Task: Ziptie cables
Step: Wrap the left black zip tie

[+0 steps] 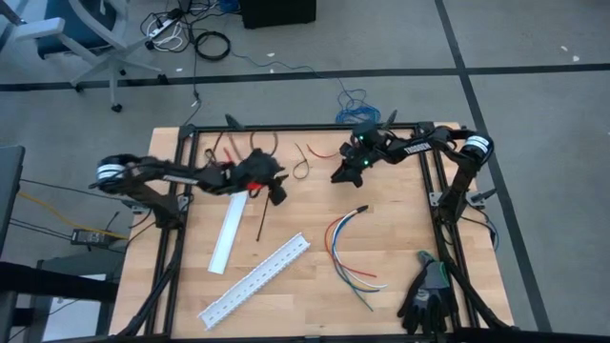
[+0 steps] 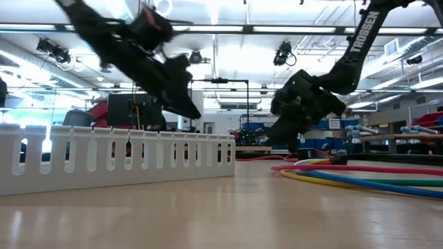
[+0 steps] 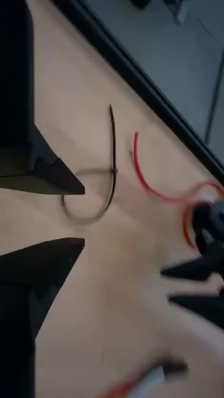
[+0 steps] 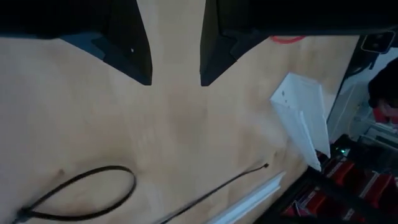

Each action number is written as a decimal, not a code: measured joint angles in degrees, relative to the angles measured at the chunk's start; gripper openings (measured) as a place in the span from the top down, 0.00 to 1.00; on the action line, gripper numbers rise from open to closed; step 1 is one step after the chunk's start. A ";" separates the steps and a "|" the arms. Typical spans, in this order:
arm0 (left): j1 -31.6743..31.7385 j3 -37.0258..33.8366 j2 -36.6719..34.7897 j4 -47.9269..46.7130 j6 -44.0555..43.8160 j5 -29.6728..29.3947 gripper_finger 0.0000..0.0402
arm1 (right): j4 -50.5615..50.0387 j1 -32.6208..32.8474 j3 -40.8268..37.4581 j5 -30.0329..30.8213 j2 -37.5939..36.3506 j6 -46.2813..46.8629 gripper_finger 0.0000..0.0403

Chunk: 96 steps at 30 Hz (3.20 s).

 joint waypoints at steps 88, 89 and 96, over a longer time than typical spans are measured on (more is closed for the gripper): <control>-20.86 3.55 -1.04 -35.53 -54.09 12.11 0.88 | -14.34 31.65 2.67 46.94 -9.27 -10.61 0.72; -20.86 3.53 -1.03 -35.13 -52.69 11.76 0.89 | -14.25 31.65 2.65 46.94 -9.25 -10.61 0.72; -20.55 3.54 -1.03 -30.21 -50.93 12.26 0.87 | -13.17 31.82 2.67 46.94 -9.24 -9.41 0.72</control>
